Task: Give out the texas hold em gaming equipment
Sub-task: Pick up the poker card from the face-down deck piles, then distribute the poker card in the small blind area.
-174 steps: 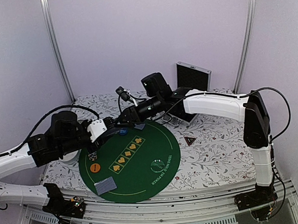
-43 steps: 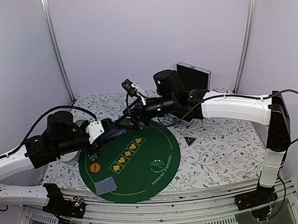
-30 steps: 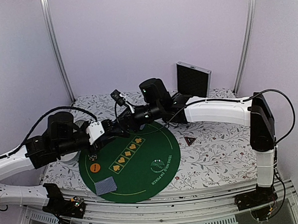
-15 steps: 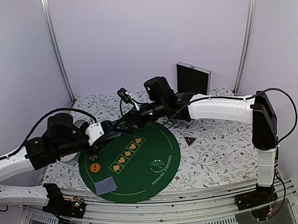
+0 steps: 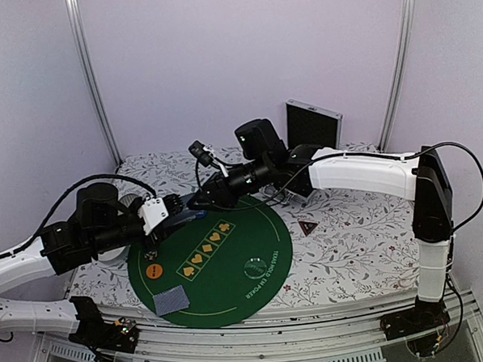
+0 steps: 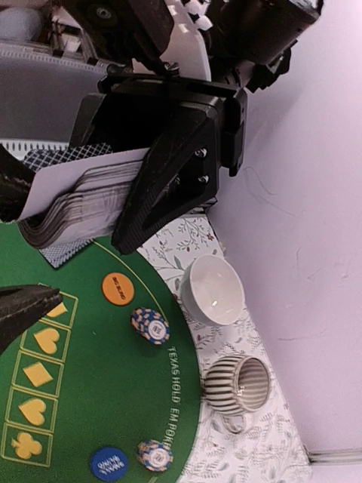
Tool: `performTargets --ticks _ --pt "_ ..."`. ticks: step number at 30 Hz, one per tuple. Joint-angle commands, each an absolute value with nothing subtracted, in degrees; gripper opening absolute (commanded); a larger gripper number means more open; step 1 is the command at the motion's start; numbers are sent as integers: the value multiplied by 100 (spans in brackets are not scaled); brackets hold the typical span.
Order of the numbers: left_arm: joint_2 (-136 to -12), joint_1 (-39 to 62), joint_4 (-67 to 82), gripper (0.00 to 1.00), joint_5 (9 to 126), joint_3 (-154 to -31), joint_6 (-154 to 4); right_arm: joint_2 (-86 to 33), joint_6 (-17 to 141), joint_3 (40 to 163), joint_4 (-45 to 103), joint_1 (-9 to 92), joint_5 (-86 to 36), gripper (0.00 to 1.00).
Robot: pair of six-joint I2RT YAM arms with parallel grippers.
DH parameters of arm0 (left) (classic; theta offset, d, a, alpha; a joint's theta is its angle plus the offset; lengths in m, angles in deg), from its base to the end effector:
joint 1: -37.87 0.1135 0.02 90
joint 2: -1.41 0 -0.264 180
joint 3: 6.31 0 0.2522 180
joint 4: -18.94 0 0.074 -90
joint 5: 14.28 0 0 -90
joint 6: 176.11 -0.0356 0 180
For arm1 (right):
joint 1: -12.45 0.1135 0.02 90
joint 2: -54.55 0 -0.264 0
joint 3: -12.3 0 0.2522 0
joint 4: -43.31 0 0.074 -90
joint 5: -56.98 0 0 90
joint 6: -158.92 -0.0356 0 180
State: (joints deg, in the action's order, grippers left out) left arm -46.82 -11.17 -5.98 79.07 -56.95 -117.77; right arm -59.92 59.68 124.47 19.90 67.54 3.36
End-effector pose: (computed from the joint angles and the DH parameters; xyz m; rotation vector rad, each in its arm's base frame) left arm 0.1309 -0.1476 0.2791 1.2432 1.5226 -0.1416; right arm 0.2539 0.4007 0.2991 -1.2458 1.8064 1.3167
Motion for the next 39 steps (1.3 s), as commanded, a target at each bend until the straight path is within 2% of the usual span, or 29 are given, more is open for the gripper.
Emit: performTargets --ticks 1,5,7,20,27,32,39 --pt "-4636 -1194 -310 43 7892 -5647 -11758 -5836 5945 12618 1928 6691 670 30" --pt "-4705 -1192 -311 43 8069 -5646 -11757 -5742 5971 12600 1741 6686 519 8" --pt "-4719 -1192 -308 43 8126 -5646 -11753 -5651 6022 12593 1620 6680 334 4" --pt "-4716 -1193 -275 43 8390 -5637 -11731 -5067 6172 12486 1251 6326 78 2" --pt "-4624 -1190 -228 43 8447 -5626 -11730 -4727 4967 11699 2577 5436 389 2" --pt "-4615 -1190 -228 43 8420 -5650 -11718 -5481 3522 11355 3829 5018 110 2" --pt "-4549 -1189 -220 43 8382 -5646 -11690 -7629 2801 12832 4074 4975 294 2"
